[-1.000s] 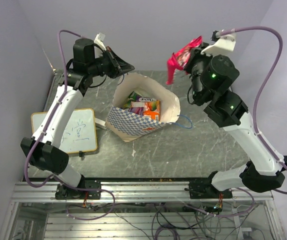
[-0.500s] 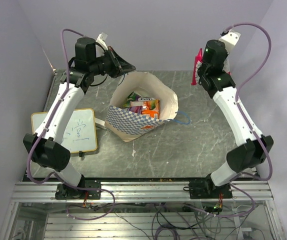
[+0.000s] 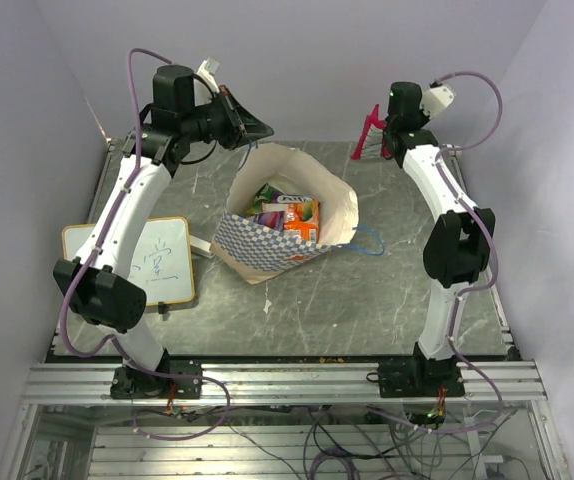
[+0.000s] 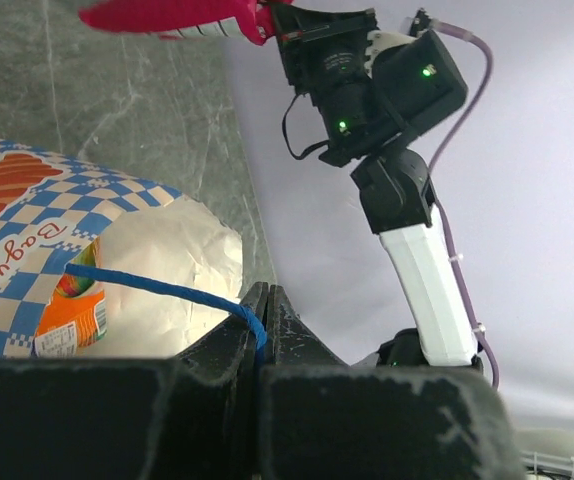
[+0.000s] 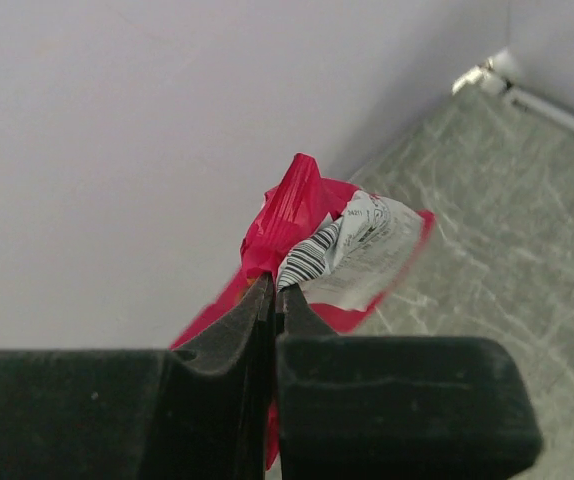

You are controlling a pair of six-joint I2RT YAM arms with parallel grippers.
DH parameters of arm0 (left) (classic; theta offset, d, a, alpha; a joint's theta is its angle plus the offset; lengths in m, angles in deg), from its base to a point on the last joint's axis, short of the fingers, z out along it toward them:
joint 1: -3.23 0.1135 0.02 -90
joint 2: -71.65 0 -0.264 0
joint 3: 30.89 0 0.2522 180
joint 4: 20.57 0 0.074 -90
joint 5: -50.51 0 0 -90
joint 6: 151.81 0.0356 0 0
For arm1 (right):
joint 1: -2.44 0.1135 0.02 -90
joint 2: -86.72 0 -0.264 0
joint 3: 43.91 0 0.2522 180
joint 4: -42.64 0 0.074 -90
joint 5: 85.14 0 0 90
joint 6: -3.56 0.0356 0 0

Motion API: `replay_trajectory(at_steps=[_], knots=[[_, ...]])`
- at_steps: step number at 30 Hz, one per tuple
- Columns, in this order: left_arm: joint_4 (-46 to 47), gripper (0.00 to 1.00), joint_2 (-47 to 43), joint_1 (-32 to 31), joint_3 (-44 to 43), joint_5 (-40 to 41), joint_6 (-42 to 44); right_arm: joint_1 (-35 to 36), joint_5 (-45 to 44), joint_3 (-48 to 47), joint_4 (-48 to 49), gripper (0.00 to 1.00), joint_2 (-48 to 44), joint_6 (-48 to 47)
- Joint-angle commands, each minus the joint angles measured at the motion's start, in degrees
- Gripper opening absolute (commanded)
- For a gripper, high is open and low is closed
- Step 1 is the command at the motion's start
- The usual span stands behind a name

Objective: Take the snacks out of the paper bag
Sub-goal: Place the snack at the center of the board.

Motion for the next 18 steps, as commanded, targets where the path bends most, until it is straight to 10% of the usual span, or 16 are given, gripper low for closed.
replay_trajectory(at_steps=[1, 6, 13, 18], knots=[[0.13, 0.07, -0.46, 0.42, -3.10, -3.58, 1.44, -2.76, -0.43, 6.27, 6.16, 0.00, -3.26, 13.27], [2.16, 0.07, -0.47, 0.42, -2.08, -5.29, 0.93, -6.76, 4.56, 33.33, 11.90, 0.00, -12.59, 18.22], [6.93, 0.07, -0.94, 0.17, 0.14, -8.66, 0.19, -9.67, 11.07, 65.33, 5.94, 0.38, -31.86, 16.63], [3.02, 0.07, -1.64, -0.84, 0.14, -7.73, 3.83, -10.52, 12.70, 70.97, -0.15, 0.57, -41.74, 10.22]])
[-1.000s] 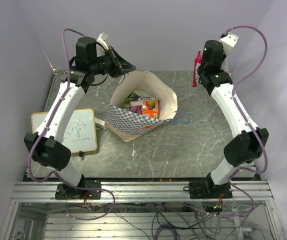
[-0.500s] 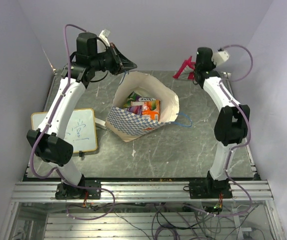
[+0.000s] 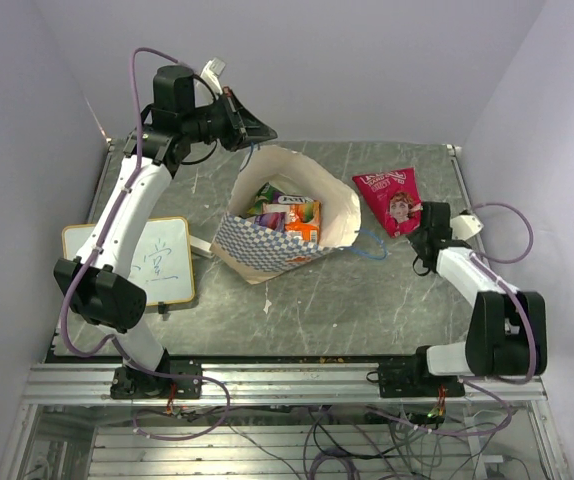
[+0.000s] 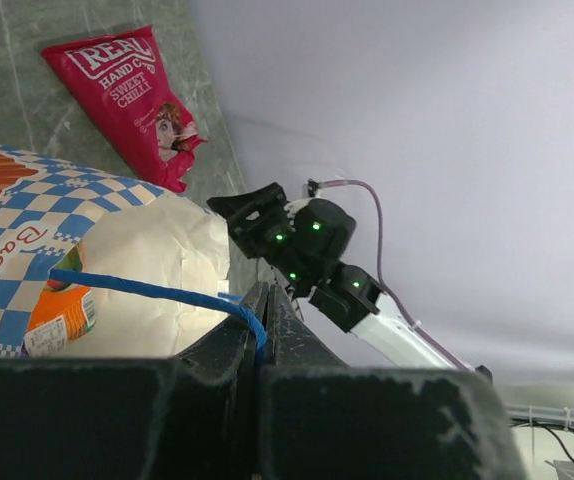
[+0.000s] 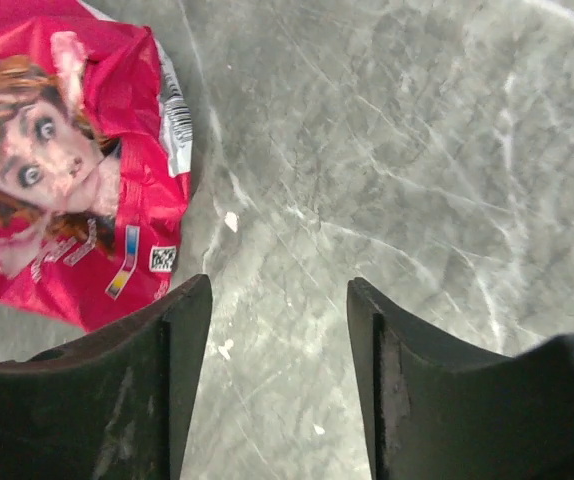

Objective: Take the snacks out of the paper bag
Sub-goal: Place the snack at the center of the board, then pick up the snack from the paper bag.

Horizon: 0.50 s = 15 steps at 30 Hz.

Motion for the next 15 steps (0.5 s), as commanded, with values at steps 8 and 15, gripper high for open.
replay_trajectory(at_steps=[8, 15], knots=[[-5.56, 0.07, -3.69, -5.94, -0.25, 2.90, 8.74, -0.76, 12.50, -11.63, -4.99, 0.70, -6.78, -19.09], [-3.35, 0.07, -5.62, -8.42, 1.89, 5.02, 6.35, -0.77, 30.21, -24.87, 0.17, 0.71, 5.26, -18.29]])
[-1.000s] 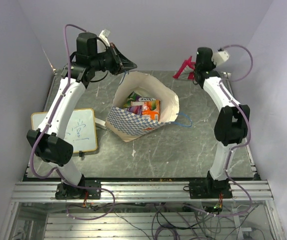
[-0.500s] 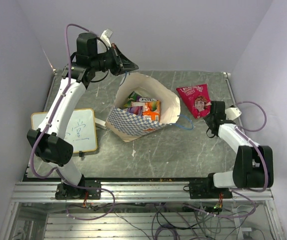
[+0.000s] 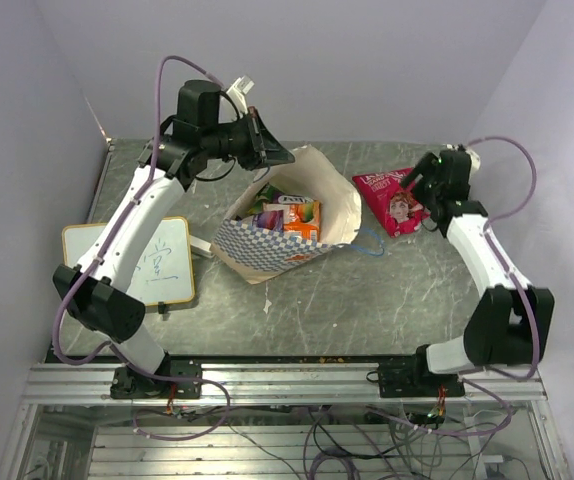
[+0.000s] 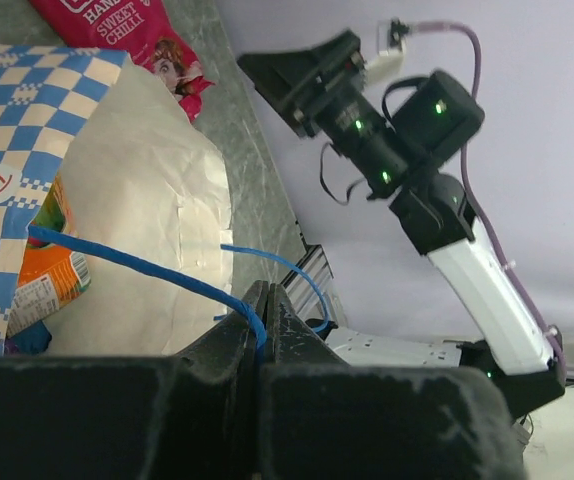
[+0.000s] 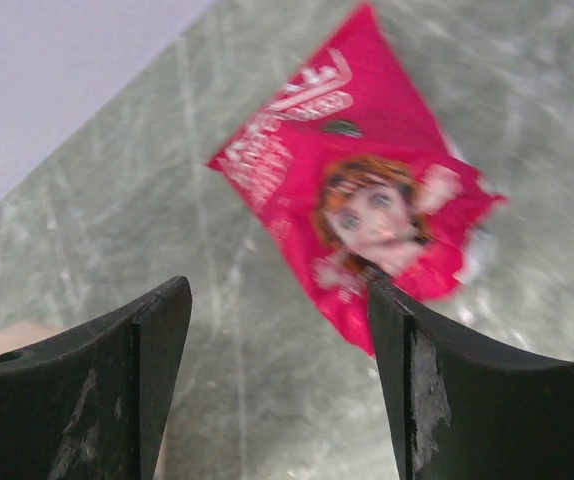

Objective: Take the snacks out of the paper bag
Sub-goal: Pick up the snack from the paper bag.

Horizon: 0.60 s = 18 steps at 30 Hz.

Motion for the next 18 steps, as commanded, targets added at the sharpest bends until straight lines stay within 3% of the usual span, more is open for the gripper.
replay_trajectory(at_steps=[1, 4, 9, 18], knots=[[0.93, 0.07, -2.90, -1.41, -1.48, 1.39, 0.45, -0.18, 17.02, -9.46, 1.43, 0.72, 9.51, -1.72], [-0.50, 0.07, -2.72, -2.87, -2.44, 2.27, 1.71, 2.34, 24.93, -18.00, -1.58, 0.73, 14.42, -2.58], [3.54, 0.07, -3.27, -6.90, -1.25, 3.46, 0.31, 7.59, 26.24, -22.07, -5.19, 0.76, 10.79, -3.33], [12.11, 0.07, -2.59, -12.56, -0.61, 6.36, -0.88, 7.98, 29.10, -8.18, -11.58, 0.77, -2.61, -7.90]])
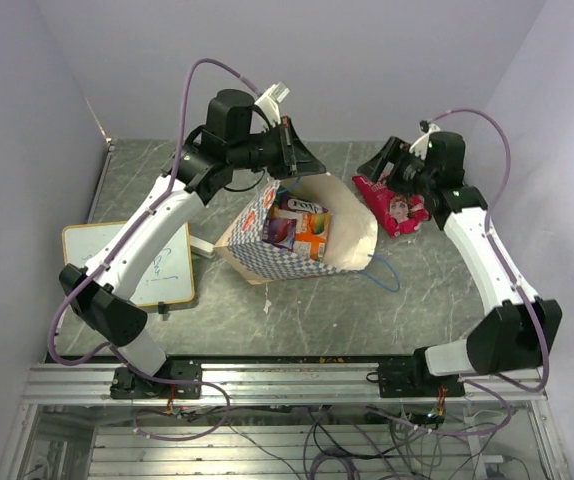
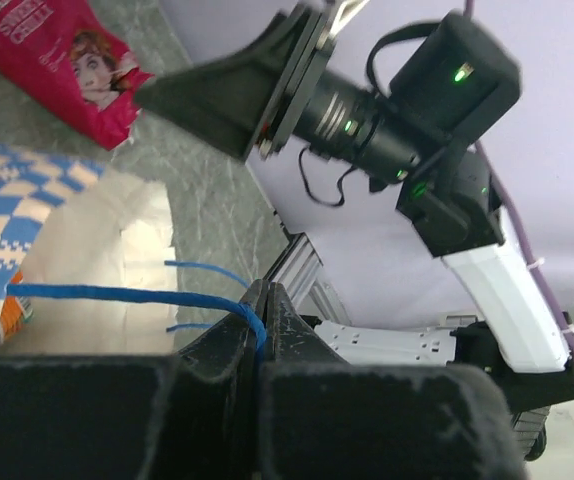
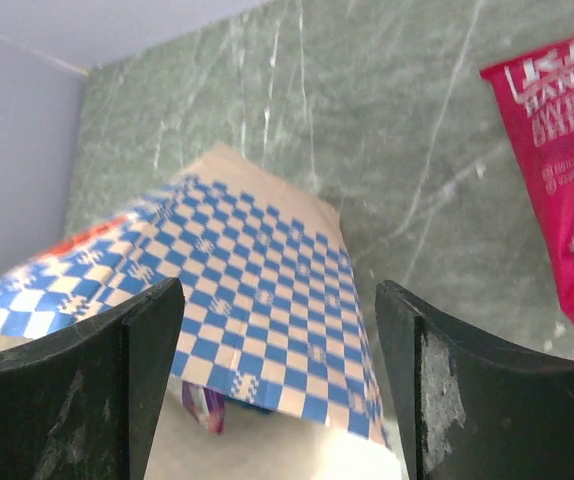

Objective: Take the snacks out of the paper bag
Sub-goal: Pick up the snack from the paper bag.

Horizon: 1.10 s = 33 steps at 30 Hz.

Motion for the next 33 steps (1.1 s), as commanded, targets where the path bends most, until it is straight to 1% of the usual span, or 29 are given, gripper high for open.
replay_trajectory(at_steps=[1, 3, 6, 8, 11, 14, 15, 18, 21, 24, 26, 28, 29, 30, 33], knots=[[9.03, 0.07, -1.72, -2.67, -0.59, 0.93, -0.71, 0.01, 1.98, 7.58, -5.18, 0.79, -6.18, -5.26], [10.21, 0.07, -1.10, -3.93, -0.61, 1.41, -0.73, 0.22, 2.01, 10.37, -6.14, 0.81, -8.43, -6.52], [10.50, 0.07, -0.16, -5.46, -0.03, 2.09, -1.98, 0.18, 2.33, 14.30, -8.40, 0.81, -11.32, -8.43], [12.45, 0.07, -0.29, -6.74, 1.54, 2.45, -3.16, 0.16, 0.23, 17.12, -9.41, 0.81, -14.03, -9.43], [11.25, 0.07, 0.35, -7.71, 1.38, 3.06, -3.18, -0.02, -4.09, 21.33, -10.41, 0.89, -17.08, -10.40], [9.76, 0.07, 1.77, -8.60, -0.43, 3.24, -2.64, -0.57, -2.76, 24.31, -8.47, 0.99, -17.65, -10.20], [9.54, 0.07, 2.31, -9.03, -0.66, 3.32, -2.63, -0.79, -1.56, 25.13, -7.55, 0.99, -17.11, -9.89], [7.78, 0.07, 3.96, -10.09, -2.25, 3.67, -2.02, -1.86, -1.68, 24.94, -11.41, 1.00, -15.35, -10.18], [4.09, 0.07, 4.40, -10.18, -4.29, 6.26, -0.30, -1.98, -3.70, 23.98, -17.88, 1.00, -16.47, -11.85], [2.90, 0.07, 4.36, -9.91, -5.10, 8.68, 0.83, -1.89, -4.61, 24.65, -22.43, 1.00, -17.12, -10.70], [2.46, 0.07, 4.59, -9.45, -5.59, 9.38, 0.93, -1.91, -4.25, 26.98, -22.55, 1.00, -18.08, -9.87], [3.19, 0.07, 4.55, -8.88, -5.15, 9.61, 0.39, -1.83, 0.02, 28.57, -20.97, 1.00, -18.65, -9.89], [3.86, 0.07, 4.44, -8.26, -4.64, 9.33, 0.05, -1.66, 3.05, 29.23, -20.00, 0.99, -18.04, -9.48], [4.51, 0.07, 4.37, -7.98, -4.59, 8.77, -0.11, -1.51, 4.84, 29.54, -19.86, 0.96, -17.17, -8.89], [3.09, 0.07, 5.71, -5.86, -8.15, 7.73, 1.23, 1.74, 7.55, 30.51, -19.74, 0.86, -15.58, -7.50]])
